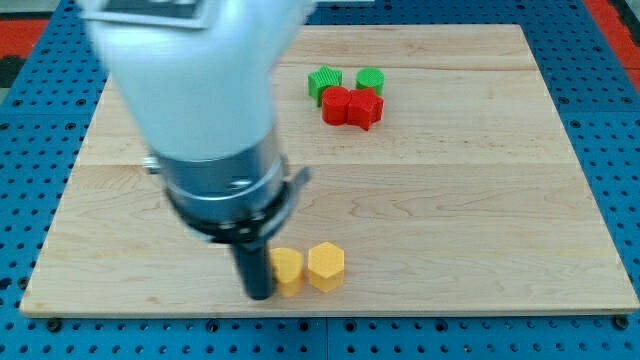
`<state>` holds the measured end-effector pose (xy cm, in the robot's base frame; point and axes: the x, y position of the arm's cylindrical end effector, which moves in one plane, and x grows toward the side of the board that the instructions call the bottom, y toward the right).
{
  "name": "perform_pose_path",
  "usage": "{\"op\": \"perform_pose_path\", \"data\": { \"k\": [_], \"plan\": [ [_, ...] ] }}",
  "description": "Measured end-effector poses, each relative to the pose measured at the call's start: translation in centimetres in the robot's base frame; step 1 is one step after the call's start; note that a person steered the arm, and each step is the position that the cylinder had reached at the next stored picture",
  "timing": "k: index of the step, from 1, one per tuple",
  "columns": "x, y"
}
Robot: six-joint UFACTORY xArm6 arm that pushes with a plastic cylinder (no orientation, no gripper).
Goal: Point your arm to the blue triangle
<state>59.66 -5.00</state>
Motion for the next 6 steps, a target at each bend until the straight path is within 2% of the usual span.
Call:
{"op": "perform_pose_path", "data": {
  "k": [1,2,3,4,5,6],
  "plan": [
    [-0.5,2.2],
    [-1.4,-4.5],
    [-4.0,-13.9],
    [-9.1,-19.0],
    [-13.4,-16.5],
    [-15.3,-10.9]
  ]
}}
